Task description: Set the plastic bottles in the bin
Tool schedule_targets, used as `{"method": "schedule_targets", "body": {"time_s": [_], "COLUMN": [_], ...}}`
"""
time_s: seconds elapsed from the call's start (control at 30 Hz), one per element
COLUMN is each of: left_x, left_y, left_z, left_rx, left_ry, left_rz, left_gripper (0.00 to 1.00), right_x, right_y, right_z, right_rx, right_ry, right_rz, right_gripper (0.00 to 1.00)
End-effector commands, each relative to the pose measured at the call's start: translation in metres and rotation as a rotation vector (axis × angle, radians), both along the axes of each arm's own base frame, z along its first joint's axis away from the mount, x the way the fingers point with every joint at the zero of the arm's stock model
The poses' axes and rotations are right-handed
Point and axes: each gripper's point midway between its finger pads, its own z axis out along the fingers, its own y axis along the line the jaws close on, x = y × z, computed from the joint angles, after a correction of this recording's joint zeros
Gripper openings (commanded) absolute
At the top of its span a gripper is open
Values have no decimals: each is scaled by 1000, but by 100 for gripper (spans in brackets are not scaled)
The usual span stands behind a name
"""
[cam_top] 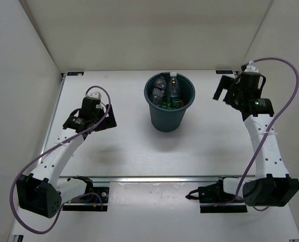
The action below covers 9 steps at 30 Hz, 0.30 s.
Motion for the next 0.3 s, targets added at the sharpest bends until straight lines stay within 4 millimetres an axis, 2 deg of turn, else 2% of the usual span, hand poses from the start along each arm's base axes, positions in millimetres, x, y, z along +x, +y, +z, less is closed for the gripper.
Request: {"method": "schedule_targets", "body": {"time_s": [0.0, 0.03, 0.1, 0.17, 0.2, 0.23, 0.27], "left_x": [14, 17, 25, 28, 30, 30, 29], "left_y": [-7, -10, -10, -4, -3, 0, 3], "left_z": [25, 28, 36, 42, 47, 51, 53], "left_rx": [-20, -19, -9, 10, 14, 24, 37], "left_ry": [-31, -31, -43, -50, -61, -79, -87], "left_rz": [0, -8, -3, 16, 25, 35, 53], "left_gripper": [98, 99, 99, 98, 99, 99, 99], "right_x": [-69, -78, -81, -88, -84, -88, -83], "right_y": [-36, -38, -39, -38, -40, -42, -45], "right_z": [-73, -81, -86, -93, -80, -80, -71], "right_rx": [-162, -194, -188, -115, -100, -97, -103], "right_ry": [331, 339, 294, 263, 193, 167, 115], "right_rz": [-121, -125, -157, -138, -141, -149, -168], "right_gripper": [99, 99, 99, 100, 99, 99, 99]}}
